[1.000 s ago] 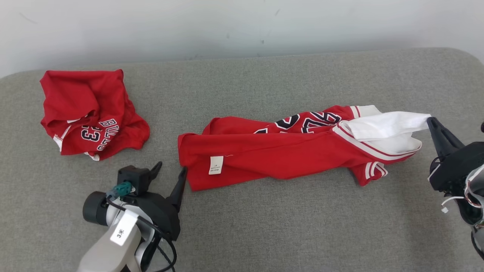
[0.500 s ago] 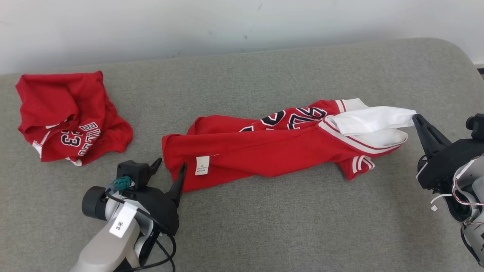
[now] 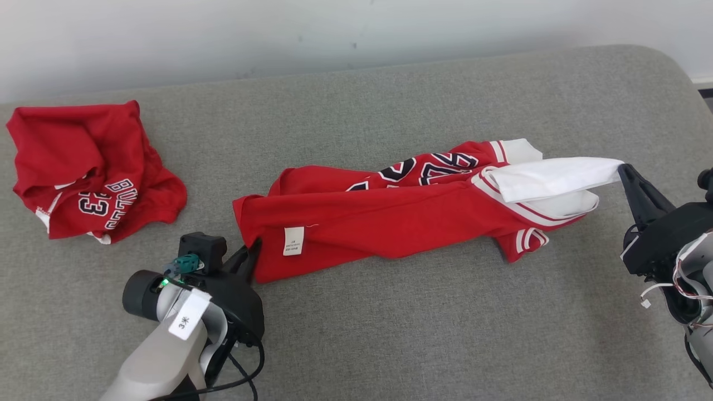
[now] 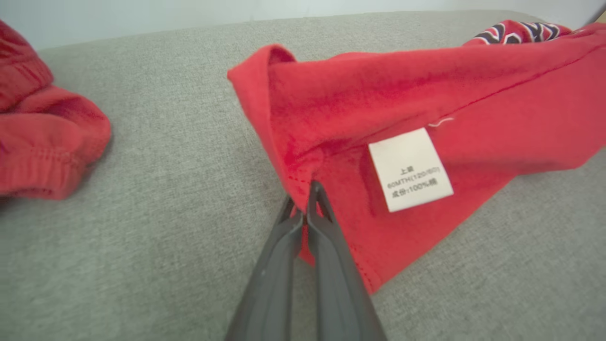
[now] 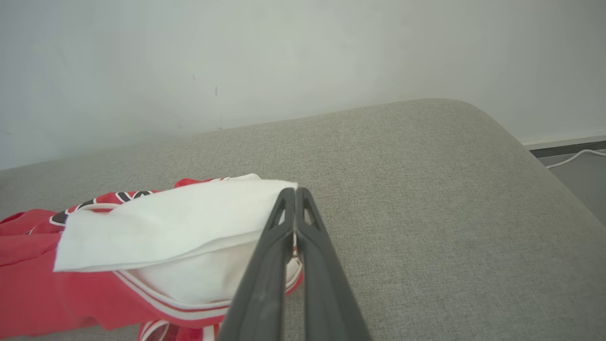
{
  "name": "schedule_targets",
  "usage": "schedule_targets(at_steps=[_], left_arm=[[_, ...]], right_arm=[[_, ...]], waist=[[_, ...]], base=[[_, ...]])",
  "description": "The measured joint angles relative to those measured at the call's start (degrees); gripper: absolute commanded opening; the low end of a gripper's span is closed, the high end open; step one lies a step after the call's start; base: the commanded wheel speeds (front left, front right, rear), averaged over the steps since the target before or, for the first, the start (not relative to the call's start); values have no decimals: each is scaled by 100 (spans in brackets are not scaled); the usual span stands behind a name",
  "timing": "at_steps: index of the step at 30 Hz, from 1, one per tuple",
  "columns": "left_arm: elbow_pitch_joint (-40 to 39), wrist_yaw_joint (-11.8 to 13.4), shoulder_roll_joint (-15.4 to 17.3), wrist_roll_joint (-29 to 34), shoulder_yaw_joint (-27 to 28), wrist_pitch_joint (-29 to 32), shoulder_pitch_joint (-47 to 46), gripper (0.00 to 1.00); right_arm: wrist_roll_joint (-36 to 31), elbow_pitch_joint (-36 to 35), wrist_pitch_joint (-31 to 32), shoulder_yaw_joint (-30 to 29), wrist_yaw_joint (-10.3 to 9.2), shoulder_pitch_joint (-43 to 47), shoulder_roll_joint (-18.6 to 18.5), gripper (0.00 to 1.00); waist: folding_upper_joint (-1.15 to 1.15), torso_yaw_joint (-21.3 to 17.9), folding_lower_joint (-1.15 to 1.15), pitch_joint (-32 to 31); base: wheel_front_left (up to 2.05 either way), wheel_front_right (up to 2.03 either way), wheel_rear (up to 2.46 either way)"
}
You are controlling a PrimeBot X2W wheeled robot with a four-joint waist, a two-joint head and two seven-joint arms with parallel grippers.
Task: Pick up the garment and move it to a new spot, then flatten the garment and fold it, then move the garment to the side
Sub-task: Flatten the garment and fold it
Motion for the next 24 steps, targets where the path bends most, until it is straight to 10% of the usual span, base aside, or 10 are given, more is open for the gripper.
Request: schedule_targets(at_steps=[15,24], left_arm=[[-588,513,330,444,-158,-149,31,0],[-1077,165,533,62,42,-167,530,0]], right_arm=[[126,221,-216,-115,26,254,-60,0],[147,125,-96,160,41,249,201,0]], waist=[[0,268,0,-227],[0,246,-1,-363]], base=[[0,0,0],[0,0,0]])
